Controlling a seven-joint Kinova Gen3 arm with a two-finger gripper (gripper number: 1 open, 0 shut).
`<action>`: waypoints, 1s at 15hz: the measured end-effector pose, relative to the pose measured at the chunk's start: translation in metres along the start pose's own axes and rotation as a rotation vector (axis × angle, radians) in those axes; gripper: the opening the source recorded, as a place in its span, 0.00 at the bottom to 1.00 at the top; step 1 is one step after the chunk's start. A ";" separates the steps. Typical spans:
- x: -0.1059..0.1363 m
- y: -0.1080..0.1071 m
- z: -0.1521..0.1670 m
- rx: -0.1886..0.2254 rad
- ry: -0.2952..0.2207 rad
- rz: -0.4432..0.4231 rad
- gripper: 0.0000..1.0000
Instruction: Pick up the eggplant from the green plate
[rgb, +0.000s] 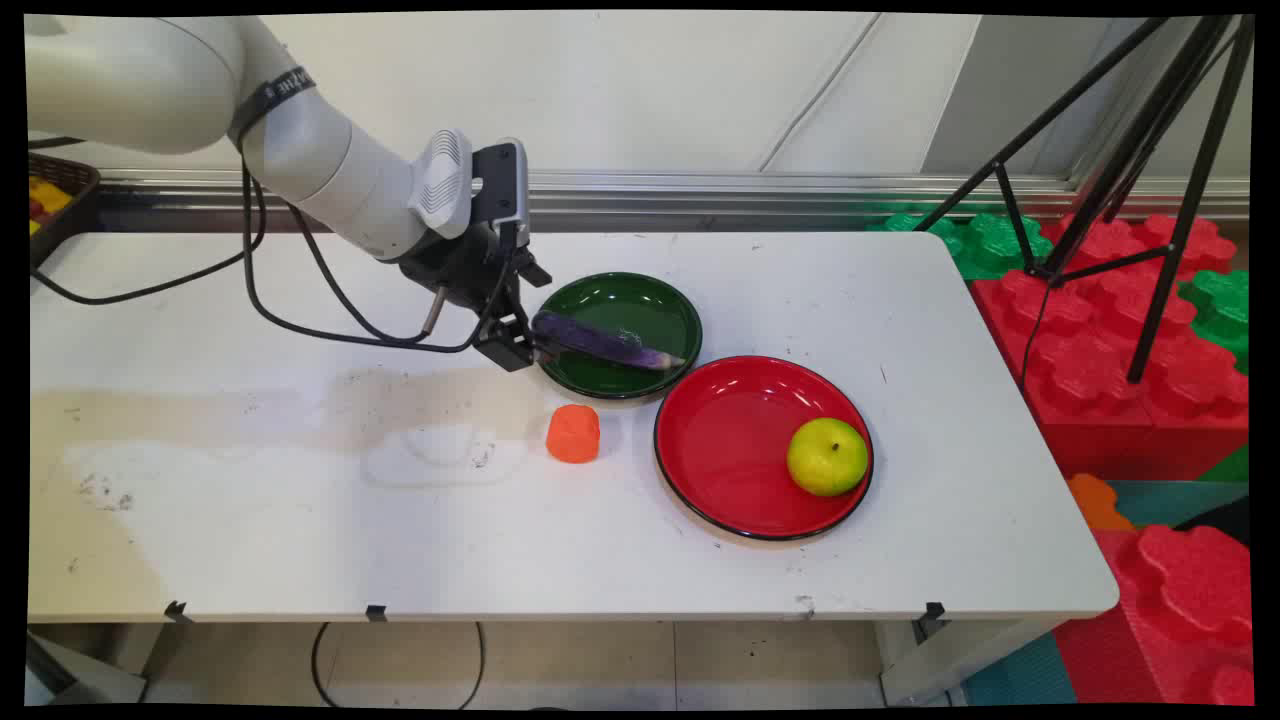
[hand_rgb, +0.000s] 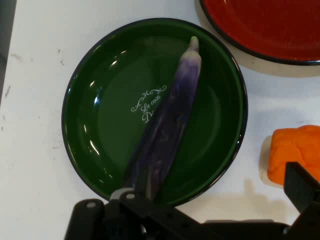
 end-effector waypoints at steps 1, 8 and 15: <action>0.000 0.000 0.000 0.001 -0.001 0.002 1.00; 0.003 -0.001 0.000 0.013 -0.012 0.024 1.00; 0.022 -0.009 0.030 0.005 -0.062 0.071 1.00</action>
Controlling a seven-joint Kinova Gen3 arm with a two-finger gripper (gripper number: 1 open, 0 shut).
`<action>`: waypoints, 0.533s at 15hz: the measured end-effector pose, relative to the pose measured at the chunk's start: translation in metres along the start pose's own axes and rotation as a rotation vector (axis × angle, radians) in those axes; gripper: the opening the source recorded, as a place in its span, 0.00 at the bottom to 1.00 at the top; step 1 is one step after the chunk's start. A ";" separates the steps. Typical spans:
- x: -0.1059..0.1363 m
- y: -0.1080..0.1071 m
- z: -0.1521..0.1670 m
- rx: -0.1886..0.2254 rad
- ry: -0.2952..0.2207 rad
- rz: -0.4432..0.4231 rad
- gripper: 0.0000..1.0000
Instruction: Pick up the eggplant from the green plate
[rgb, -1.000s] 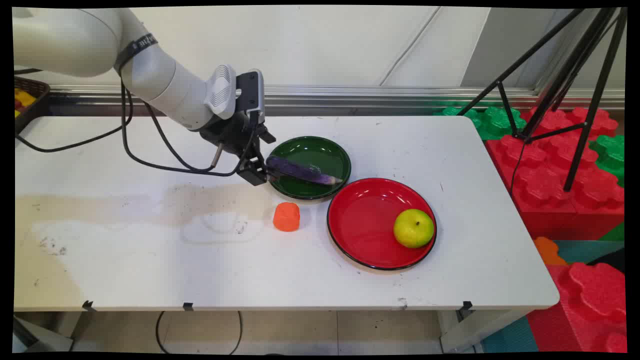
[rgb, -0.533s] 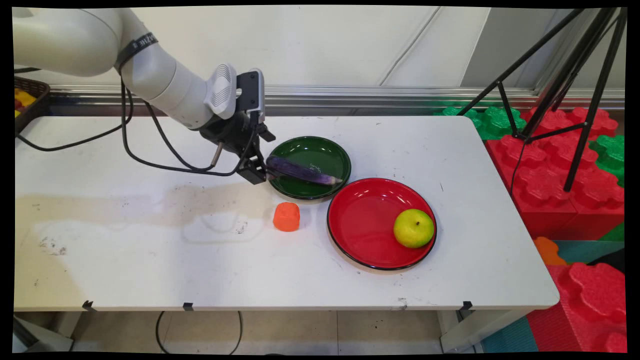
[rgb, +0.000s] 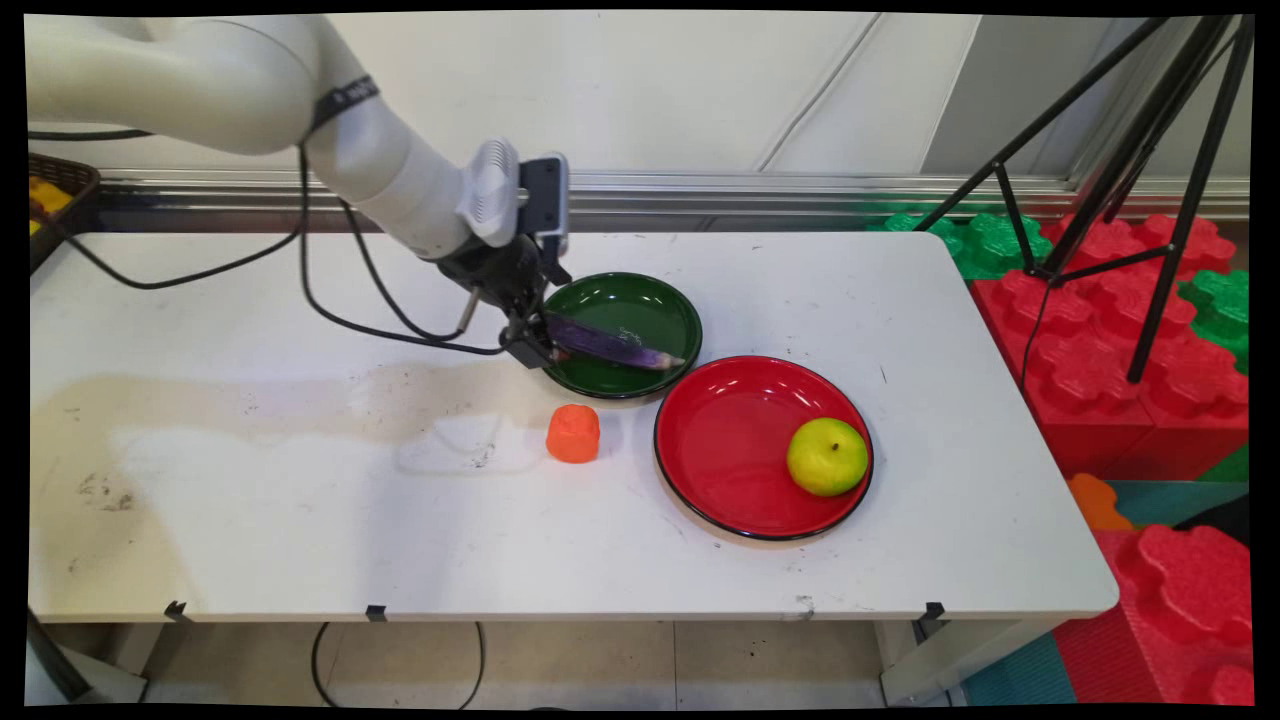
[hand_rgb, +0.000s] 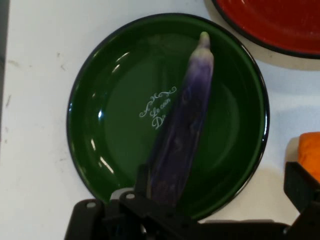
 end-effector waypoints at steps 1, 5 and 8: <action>0.003 -0.001 0.007 -0.006 -0.009 0.005 1.00; 0.011 -0.006 0.030 -0.020 -0.036 0.021 1.00; 0.016 -0.011 0.047 -0.023 -0.049 0.031 1.00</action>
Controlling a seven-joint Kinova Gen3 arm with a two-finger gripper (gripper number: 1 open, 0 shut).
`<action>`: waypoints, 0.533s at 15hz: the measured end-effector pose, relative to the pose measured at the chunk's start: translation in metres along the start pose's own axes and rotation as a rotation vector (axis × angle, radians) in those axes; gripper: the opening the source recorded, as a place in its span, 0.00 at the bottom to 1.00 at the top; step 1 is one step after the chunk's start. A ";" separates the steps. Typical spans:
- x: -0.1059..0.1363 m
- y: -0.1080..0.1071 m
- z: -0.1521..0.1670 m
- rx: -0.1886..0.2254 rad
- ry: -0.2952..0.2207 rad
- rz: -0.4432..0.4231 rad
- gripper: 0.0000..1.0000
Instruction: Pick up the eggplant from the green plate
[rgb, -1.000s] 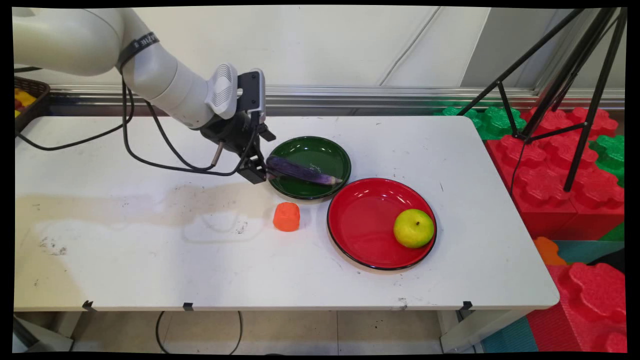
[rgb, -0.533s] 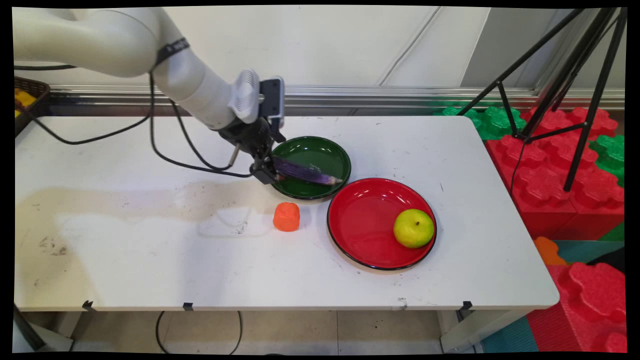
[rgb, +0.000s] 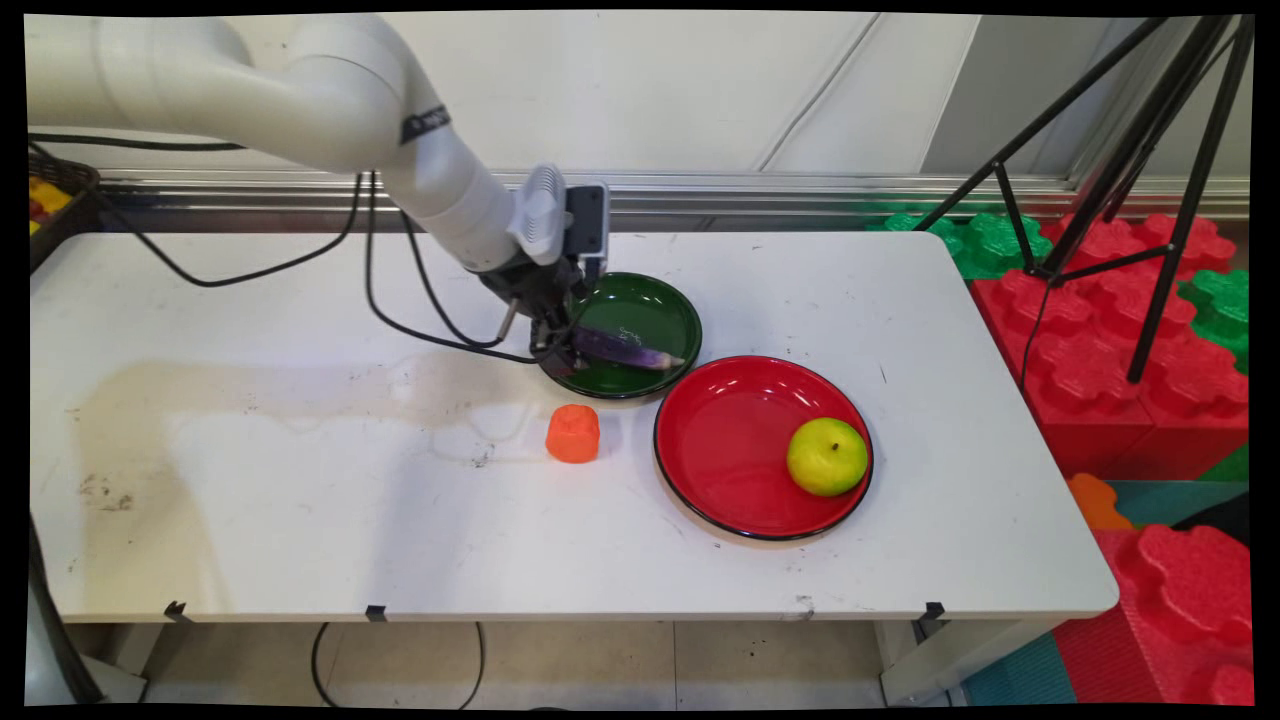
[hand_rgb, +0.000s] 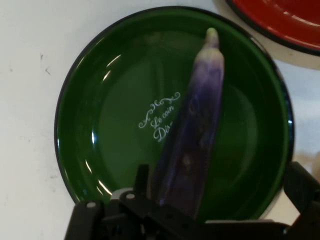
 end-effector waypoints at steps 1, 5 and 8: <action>0.002 -0.002 0.007 0.000 -0.005 0.004 1.00; 0.007 -0.012 0.032 -0.007 -0.022 0.018 1.00; 0.008 -0.016 0.046 -0.019 -0.032 0.032 1.00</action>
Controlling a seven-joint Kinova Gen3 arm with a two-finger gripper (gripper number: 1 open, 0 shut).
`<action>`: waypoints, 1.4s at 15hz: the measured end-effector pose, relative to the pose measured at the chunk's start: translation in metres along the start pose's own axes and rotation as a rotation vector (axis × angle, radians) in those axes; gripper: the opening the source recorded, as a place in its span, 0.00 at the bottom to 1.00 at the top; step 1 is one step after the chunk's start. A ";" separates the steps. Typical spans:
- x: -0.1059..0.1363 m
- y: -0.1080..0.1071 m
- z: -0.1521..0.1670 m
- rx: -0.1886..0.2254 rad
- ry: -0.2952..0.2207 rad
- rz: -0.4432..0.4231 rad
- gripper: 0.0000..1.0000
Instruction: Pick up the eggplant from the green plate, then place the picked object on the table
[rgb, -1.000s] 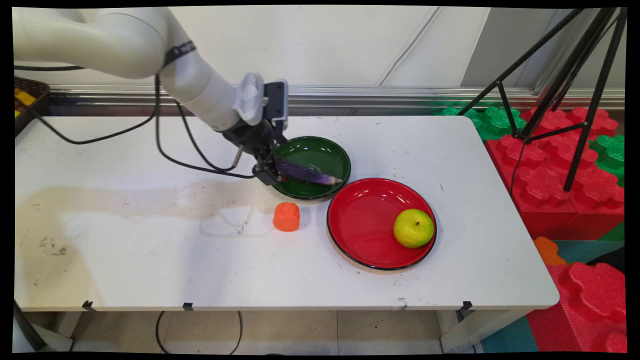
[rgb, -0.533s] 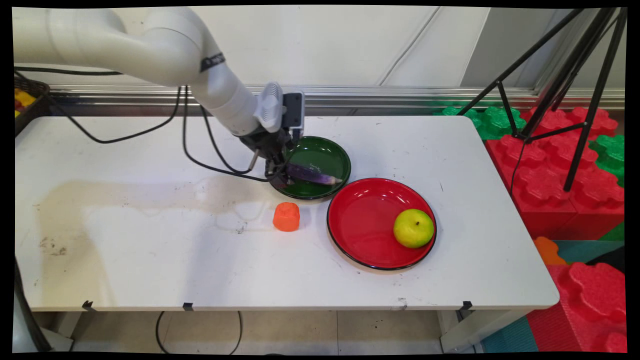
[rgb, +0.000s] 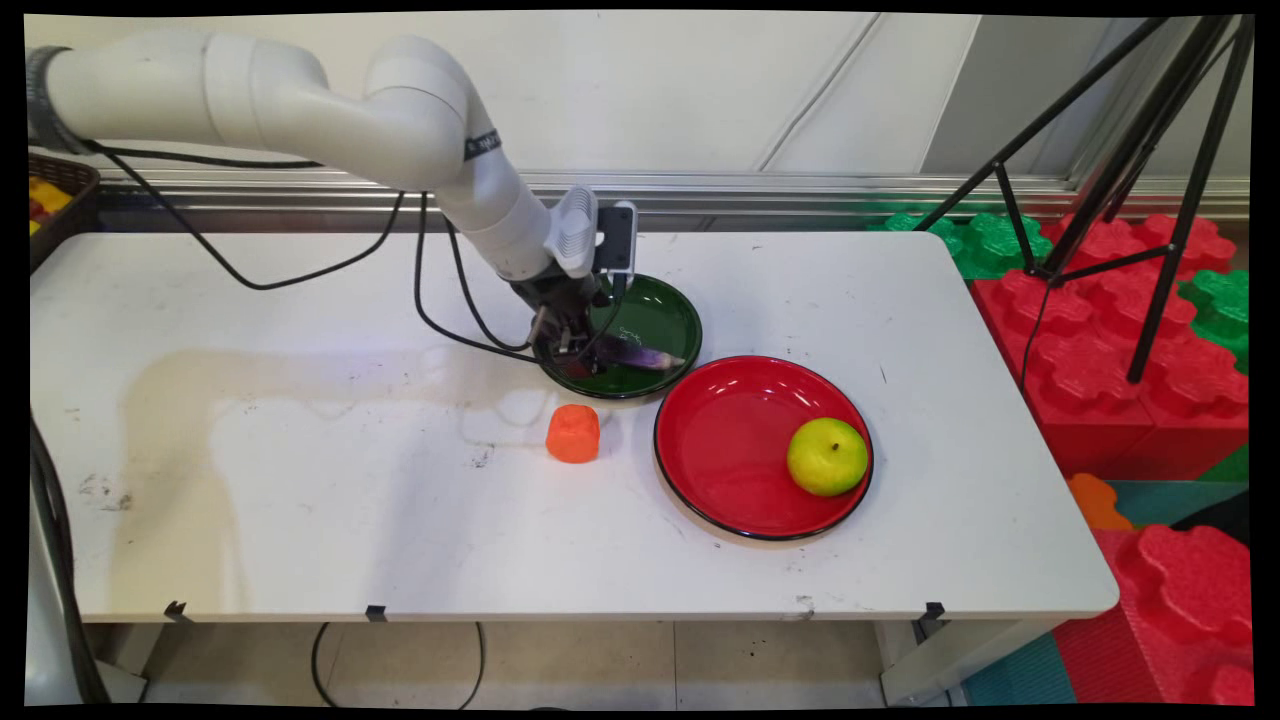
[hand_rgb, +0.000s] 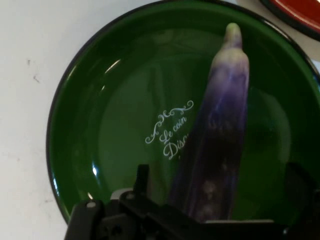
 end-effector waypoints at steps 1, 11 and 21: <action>0.000 -0.001 0.003 -0.003 -0.002 0.004 1.00; 0.000 -0.009 0.027 -0.005 -0.007 0.071 0.00; -0.004 -0.007 -0.008 0.024 0.014 0.137 0.00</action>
